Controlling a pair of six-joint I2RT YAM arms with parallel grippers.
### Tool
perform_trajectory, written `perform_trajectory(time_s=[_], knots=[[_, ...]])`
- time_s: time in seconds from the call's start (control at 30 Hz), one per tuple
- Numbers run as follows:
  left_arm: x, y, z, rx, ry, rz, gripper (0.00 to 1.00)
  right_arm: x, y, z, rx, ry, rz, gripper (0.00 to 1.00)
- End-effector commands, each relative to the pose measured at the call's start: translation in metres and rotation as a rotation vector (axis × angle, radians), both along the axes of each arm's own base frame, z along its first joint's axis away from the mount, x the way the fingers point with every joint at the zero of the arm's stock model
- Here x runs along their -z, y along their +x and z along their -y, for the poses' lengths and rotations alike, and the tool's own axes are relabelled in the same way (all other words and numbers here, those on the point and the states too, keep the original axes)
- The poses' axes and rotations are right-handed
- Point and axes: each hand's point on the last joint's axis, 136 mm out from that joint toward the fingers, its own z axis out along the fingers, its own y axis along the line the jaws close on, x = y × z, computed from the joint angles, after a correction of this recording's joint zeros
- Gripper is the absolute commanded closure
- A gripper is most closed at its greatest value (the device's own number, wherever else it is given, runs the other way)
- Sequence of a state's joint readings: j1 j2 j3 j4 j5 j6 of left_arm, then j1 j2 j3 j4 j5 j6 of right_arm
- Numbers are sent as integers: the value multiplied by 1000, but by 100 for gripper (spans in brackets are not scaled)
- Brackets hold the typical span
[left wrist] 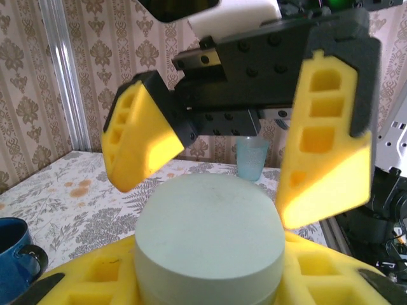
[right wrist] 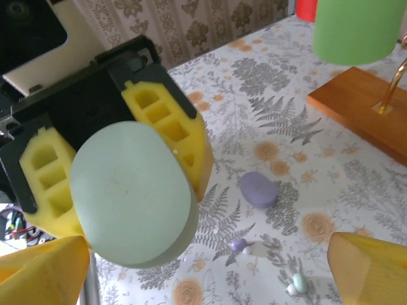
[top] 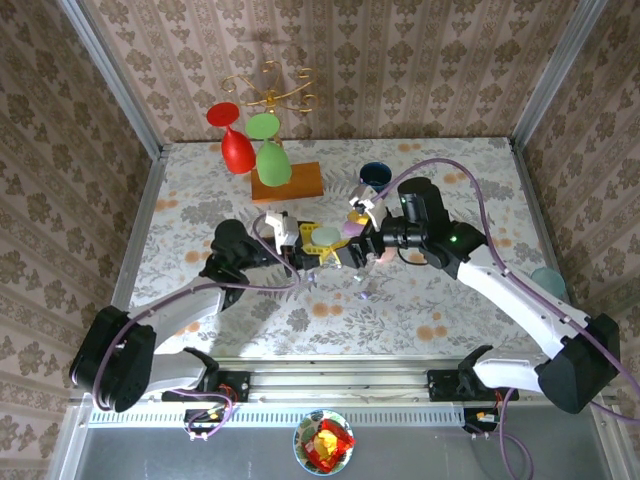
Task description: Insert the wireless bluetooth earbuds into the charging case
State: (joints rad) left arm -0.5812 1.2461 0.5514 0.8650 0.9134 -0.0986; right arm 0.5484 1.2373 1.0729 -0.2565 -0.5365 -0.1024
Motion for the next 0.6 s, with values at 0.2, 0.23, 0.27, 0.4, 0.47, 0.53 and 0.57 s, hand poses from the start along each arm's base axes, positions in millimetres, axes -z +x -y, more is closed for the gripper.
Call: perform_trajectory(time_s=[0.2, 0.23, 0.27, 0.4, 0.47, 0.53, 0.57], knots=[[-3, -6, -3, 52, -29, 46, 68, -21, 41, 18, 133, 156, -57, 18], [-4, -6, -3, 53, -32, 46, 68, -22, 41, 18, 127, 165, -58, 18], [-5, -7, -2, 57, -36, 46, 68, -20, 41, 17, 118, 167, -66, 18], [-8, -8, -2, 69, -47, 41, 68, -18, 39, 12, 80, 172, -87, 18], [-8, -8, -2, 73, -48, 34, 68, -18, 37, 11, 67, 173, -84, 18], [-7, -7, -2, 71, -46, 27, 68, -20, 35, 11, 66, 181, -75, 18], [-7, -6, -2, 66, -47, 22, 68, -21, 34, 12, 66, 182, -71, 18]])
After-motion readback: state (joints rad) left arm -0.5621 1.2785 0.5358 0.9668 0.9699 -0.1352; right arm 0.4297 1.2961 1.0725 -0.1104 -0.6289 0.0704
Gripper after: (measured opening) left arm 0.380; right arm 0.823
